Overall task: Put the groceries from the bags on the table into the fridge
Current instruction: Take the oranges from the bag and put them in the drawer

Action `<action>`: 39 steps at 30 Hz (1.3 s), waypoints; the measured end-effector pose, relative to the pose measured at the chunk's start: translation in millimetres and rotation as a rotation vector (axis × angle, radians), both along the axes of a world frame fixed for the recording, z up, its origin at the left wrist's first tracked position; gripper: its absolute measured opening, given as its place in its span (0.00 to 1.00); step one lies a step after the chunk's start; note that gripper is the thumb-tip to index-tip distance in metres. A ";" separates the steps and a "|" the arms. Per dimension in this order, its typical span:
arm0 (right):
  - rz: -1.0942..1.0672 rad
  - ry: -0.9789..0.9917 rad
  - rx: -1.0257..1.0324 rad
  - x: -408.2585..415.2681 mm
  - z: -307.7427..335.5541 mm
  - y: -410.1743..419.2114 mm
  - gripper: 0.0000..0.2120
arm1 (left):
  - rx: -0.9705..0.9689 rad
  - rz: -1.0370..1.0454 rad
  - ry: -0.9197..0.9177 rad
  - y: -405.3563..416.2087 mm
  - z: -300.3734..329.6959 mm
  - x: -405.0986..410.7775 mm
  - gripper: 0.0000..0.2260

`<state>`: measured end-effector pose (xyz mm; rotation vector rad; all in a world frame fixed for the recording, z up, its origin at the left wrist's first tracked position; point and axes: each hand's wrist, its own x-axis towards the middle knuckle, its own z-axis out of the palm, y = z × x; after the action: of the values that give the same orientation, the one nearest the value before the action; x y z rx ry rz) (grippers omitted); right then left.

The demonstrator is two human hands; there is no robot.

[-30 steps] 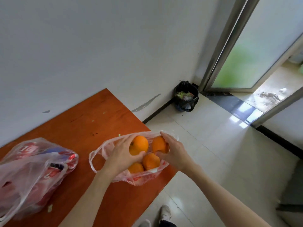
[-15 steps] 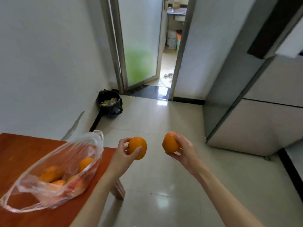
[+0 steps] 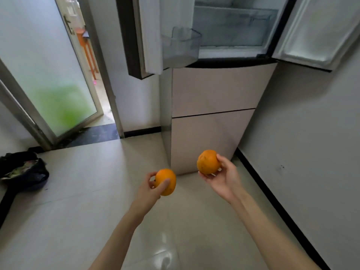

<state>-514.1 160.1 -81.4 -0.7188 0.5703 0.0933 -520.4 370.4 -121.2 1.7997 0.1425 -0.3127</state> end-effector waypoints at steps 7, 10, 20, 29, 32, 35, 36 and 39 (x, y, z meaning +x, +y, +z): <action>-0.055 -0.068 0.007 58.0 14.0 -105.7 0.07 | 0.018 -0.101 -0.127 -104.0 29.4 86.6 0.17; -0.093 -0.098 -0.018 96.5 18.0 -141.6 0.08 | 0.021 -0.118 -0.164 -139.7 32.5 129.1 0.19; -0.014 -0.332 -0.351 280.2 79.2 -241.0 0.17 | 0.038 -0.176 -0.335 -252.6 78.7 324.5 0.23; -0.072 -0.552 -0.586 438.6 161.4 -306.5 0.20 | -0.055 -0.098 -0.567 -337.9 187.0 463.3 0.25; -0.117 -0.628 -0.716 493.1 193.9 -327.4 0.23 | -0.056 -0.051 -0.666 -358.2 223.0 505.0 0.23; -0.122 -0.728 -0.870 550.0 229.0 -343.6 0.26 | 0.030 0.033 -0.823 -370.9 262.1 546.0 0.21; -0.122 -0.753 -0.916 568.4 240.5 -347.5 0.27 | 0.081 0.072 -0.879 -373.3 275.2 560.3 0.21; -0.101 -0.784 -1.087 618.9 274.2 -357.2 0.26 | 0.236 0.130 -0.985 -377.9 313.3 604.2 0.24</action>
<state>104.9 -197.1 192.8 -1.6634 -0.1631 -0.6220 83.8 -7.5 192.1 1.9714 -0.4134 0.7171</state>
